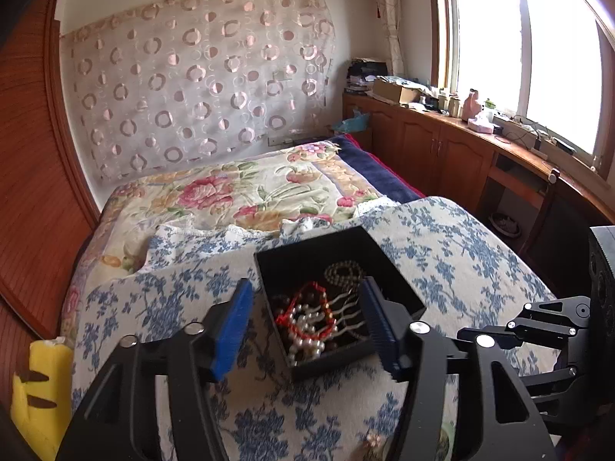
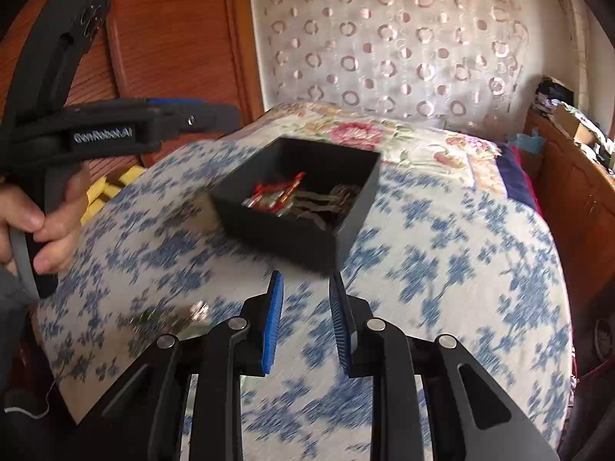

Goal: Organize jewelry
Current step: 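Move both tools back to the bed and grasp the green pendant with the left tool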

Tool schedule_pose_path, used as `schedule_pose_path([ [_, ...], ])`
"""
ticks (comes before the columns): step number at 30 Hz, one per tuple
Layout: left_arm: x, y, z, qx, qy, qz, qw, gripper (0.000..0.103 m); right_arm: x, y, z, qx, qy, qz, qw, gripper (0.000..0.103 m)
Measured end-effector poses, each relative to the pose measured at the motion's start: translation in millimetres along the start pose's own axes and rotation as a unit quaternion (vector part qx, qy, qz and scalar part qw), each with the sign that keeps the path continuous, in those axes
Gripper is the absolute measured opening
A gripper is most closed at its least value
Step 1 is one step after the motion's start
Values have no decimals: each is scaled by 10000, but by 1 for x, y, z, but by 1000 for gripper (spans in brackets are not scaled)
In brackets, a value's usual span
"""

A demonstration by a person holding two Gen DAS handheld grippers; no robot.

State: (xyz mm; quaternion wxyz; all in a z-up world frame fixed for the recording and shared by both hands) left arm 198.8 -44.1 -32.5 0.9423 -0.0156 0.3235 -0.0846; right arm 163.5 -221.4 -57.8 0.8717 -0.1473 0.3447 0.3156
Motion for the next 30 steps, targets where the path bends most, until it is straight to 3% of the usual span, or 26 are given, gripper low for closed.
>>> schedule_pose_path([
  [5,-11,14,-29,-25,143,-19,9999,78,4,21,-19,-134,195,150,9996,27],
  [10,-13,24,-56,16,370,-8,9993,79,7,34,-31,-214,341,282,9988,27],
  [12,-14,26,-69,26,453,-31,9990,87,6,36,-33,-246,370,347,9984,27],
  [18,-14,34,-98,31,740,-66,9972,87,9,41,-40,-324,535,418,9972,13],
  [30,6,45,-134,131,1333,13,9910,88,18,38,-44,-298,668,196,9971,13],
])
Point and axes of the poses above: each gripper's, at about its wrist camera, not at the fingertips, and x roughly the way its jaws point, y to its left, z to its top, the point moved 5 cm from there along x, roughly the way its jaws point, and after that the axes turned 9 degrees about -x, right-handed, at the moved point
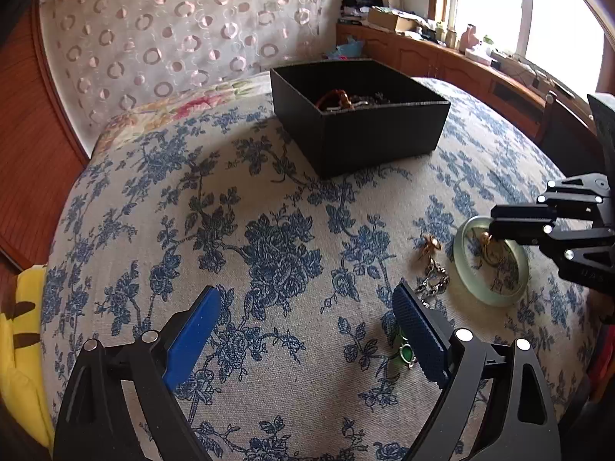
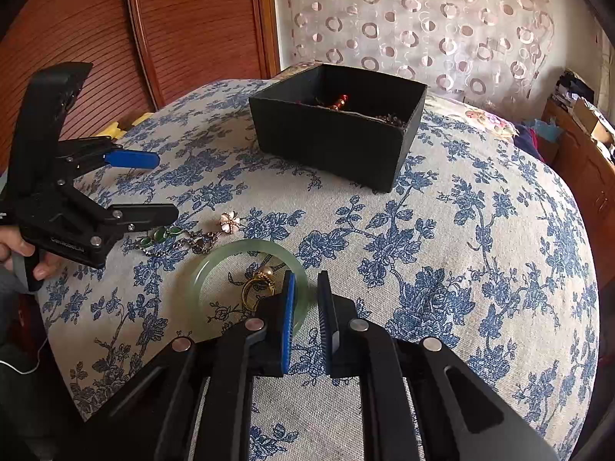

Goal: Organize jewelry
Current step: 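Move both tools back to the bed and grasp the green pendant with the left tool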

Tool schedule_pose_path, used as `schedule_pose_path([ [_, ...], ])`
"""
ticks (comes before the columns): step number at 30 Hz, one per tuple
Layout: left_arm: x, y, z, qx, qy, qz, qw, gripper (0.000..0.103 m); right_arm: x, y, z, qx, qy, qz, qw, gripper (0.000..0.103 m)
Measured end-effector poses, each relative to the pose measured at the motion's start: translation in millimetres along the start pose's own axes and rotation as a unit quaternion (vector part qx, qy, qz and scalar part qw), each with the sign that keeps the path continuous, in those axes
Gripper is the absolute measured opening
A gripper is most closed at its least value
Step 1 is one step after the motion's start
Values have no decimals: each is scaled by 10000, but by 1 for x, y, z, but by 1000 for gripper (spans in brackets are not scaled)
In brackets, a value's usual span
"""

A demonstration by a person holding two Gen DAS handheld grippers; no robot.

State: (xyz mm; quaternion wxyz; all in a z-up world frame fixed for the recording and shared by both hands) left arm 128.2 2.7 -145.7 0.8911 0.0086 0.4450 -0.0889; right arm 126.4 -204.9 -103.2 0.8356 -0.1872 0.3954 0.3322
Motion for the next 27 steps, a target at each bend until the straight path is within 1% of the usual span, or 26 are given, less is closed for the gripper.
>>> schedule_pose_path([
  [1,1,0,-1,3,22,-13,10000,90,0,0,0,6,-3,6,10000,13],
  [2,1,1,0,1,34,5,10000,96,-1,0,0,8,-4,7,10000,13],
  [4,-2,2,0,-26,-23,-14,10000,96,-1,0,0,1,-3,0,10000,13],
  [8,-13,-1,-3,-73,-112,-194,9997,96,-1,-1,0,-18,-1,-24,10000,13],
  [13,-28,-11,-9,68,-212,-221,9995,96,0,1,1,-51,3,-66,10000,13],
  [15,-31,-16,-12,196,-228,-92,9995,96,0,1,1,-58,3,-74,10000,13],
  [17,-34,-21,-14,249,-234,-145,9993,96,0,1,0,-55,2,-71,10000,13],
  [20,-35,-30,-16,288,-170,-366,9988,96,0,1,0,-55,1,-71,10000,13],
  [24,-29,-43,-20,450,18,-385,9982,96,0,1,0,-58,2,-75,10000,13],
  [27,-27,-47,-20,421,54,-533,9977,96,0,2,0,-63,1,-81,9999,13],
])
Point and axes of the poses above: each gripper's, at about its wrist camera, not at the fingertips, and x roughly the way its jaws point, y to its left, z to its top, the point moved 5 cm from there along x, roughly the way its jaws point, and after that the axes turned 9 degrees about -x, right-handed, at the moved point
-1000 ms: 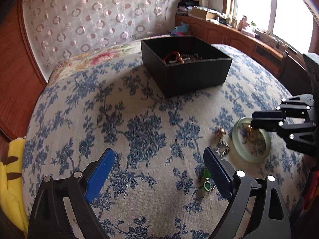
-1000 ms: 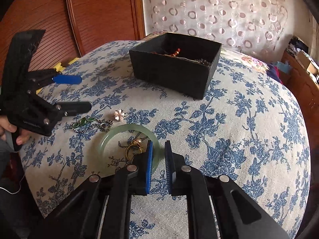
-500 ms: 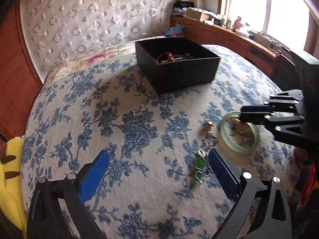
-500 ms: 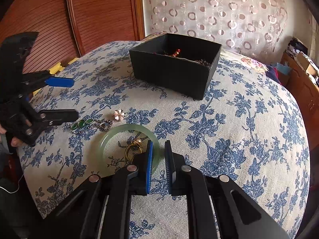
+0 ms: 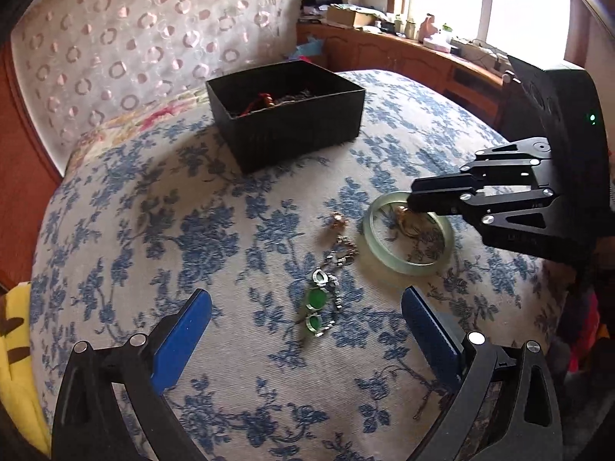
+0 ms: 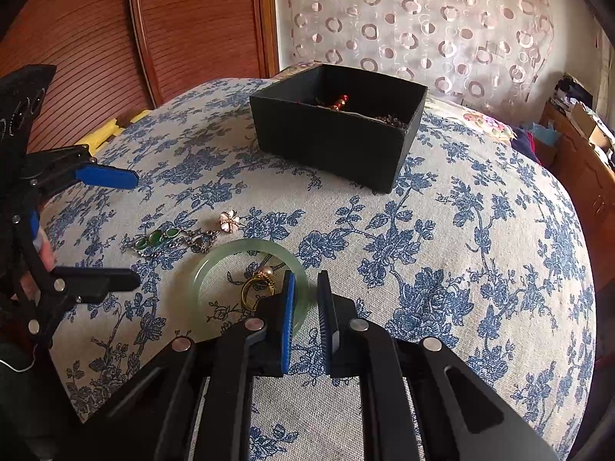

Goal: Organize jewelry
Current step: 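Move both tools back to the bed and grasp the green pendant with the left tool, then lift the pale jade bangle with the right tool while the left tool lifts the green pendant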

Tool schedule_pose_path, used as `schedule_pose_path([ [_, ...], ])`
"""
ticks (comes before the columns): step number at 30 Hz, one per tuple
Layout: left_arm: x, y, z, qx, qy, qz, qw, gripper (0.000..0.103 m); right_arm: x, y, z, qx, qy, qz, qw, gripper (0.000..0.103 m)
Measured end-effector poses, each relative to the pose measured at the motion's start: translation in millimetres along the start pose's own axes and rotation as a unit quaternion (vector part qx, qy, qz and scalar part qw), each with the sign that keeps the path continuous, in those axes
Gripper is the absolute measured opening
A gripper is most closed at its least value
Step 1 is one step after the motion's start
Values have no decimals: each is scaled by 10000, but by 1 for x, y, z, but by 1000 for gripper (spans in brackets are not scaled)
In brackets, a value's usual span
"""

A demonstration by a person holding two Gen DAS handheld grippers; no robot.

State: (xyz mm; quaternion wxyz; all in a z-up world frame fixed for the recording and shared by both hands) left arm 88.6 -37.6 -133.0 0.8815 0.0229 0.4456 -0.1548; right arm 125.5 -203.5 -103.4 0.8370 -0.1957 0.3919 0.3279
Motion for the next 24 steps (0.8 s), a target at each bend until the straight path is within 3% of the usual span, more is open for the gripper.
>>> schedule_pose_path([
  [1,0,-1,0,-26,-14,-75,10000,95,0,0,0,0,0,0,10000,13],
  [2,0,-1,1,-44,-31,-117,9999,88,0,0,0,-1,0,-1,10000,13],
  [6,1,-1,1,-84,4,-176,9998,43,0,0,0,-5,0,-7,10000,13],
  [10,2,-3,-1,-72,30,-214,9997,19,0,1,0,-28,2,-35,10000,13],
  [14,3,-4,-3,-35,40,-141,9999,10,1,0,1,-27,2,-35,10000,13],
  [18,8,0,-4,-4,83,128,9999,10,1,0,0,-32,3,-40,10000,13],
  [24,7,1,-4,55,65,139,9999,10,1,1,1,-60,6,-71,10000,13],
])
Point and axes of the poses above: each gripper's, at about its wrist camera, not at the fingertips, and x roughly the way its jaws point, y to its left, z to its top, the point moved 5 cm from there along x, roughly the way its jaws point, and after that the axes turned 9 degrees about -x, right-handed, at the moved point
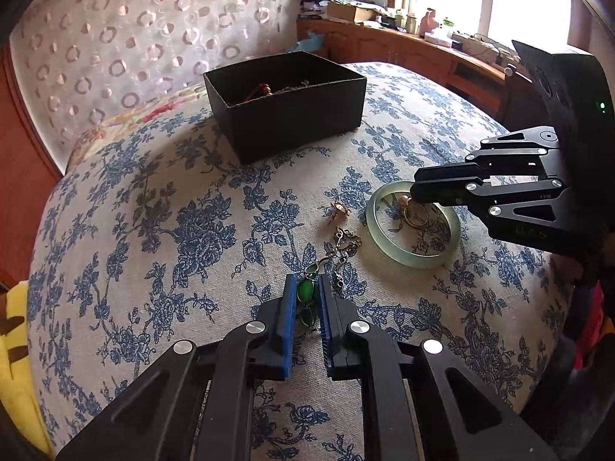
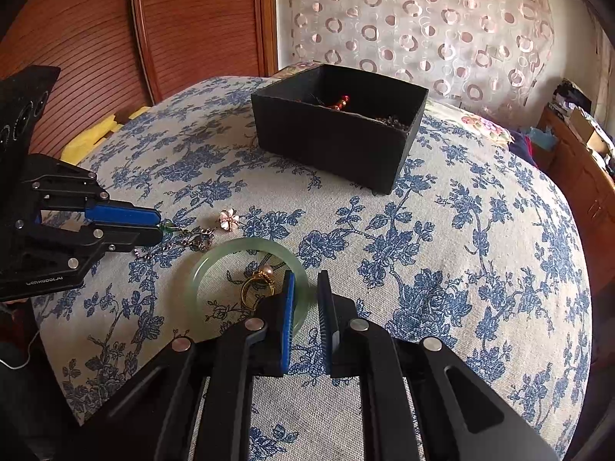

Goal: Organize jewelry
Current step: 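Lift the pale jade bangle with the right tool while the left tool lifts the green pendant, then carry the bangle and pendant over the black box and open both tools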

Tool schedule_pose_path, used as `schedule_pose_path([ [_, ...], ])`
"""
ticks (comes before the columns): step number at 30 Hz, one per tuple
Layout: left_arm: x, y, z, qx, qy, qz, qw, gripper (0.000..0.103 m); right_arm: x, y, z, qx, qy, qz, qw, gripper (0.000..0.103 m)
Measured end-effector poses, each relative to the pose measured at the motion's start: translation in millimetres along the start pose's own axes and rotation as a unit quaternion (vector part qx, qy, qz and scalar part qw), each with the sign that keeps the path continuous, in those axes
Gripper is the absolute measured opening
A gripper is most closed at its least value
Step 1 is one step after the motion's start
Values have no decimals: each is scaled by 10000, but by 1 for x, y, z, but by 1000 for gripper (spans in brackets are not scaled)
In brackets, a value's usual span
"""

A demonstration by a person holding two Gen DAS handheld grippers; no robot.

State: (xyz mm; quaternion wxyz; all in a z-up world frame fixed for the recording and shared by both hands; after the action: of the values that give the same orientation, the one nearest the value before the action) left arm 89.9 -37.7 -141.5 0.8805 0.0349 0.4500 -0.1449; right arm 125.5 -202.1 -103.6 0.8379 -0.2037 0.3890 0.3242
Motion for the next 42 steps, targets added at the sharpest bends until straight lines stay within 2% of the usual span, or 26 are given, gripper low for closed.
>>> schedule_pose_path([
  [1,-1,0,0,4,-25,1,10000,10,0,0,0,0,-1,2,10000,13],
  [2,-2,1,1,-15,-75,-10,10000,10,0,0,0,1,-2,14,10000,9],
  [7,-22,3,12,-259,-452,-97,9986,10,0,-1,0,55,-16,86,9999,9],
  [18,-62,0,43,-367,-1116,-119,9930,10,-25,-6,14,35,-353,-73,9993,8],
  [30,-71,13,62,-501,-1390,48,9890,10,-30,-20,44,-185,-511,-282,9981,8],
  [42,-71,22,75,-558,-1511,124,9869,10,-23,-55,91,-22,-668,-444,9968,8],
])
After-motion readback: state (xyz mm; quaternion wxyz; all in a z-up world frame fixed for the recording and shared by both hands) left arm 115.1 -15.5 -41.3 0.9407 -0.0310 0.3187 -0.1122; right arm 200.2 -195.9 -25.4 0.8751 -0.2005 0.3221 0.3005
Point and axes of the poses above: each gripper's, at about its wrist camera, not at the fingertips, and x roughly the way its jaws point, y to its left, z to its top, the point moved 5 cm from there along x, roughly the way its jaws point, and after that the axes turned 9 degrees about -x, right-handed, at the moved point
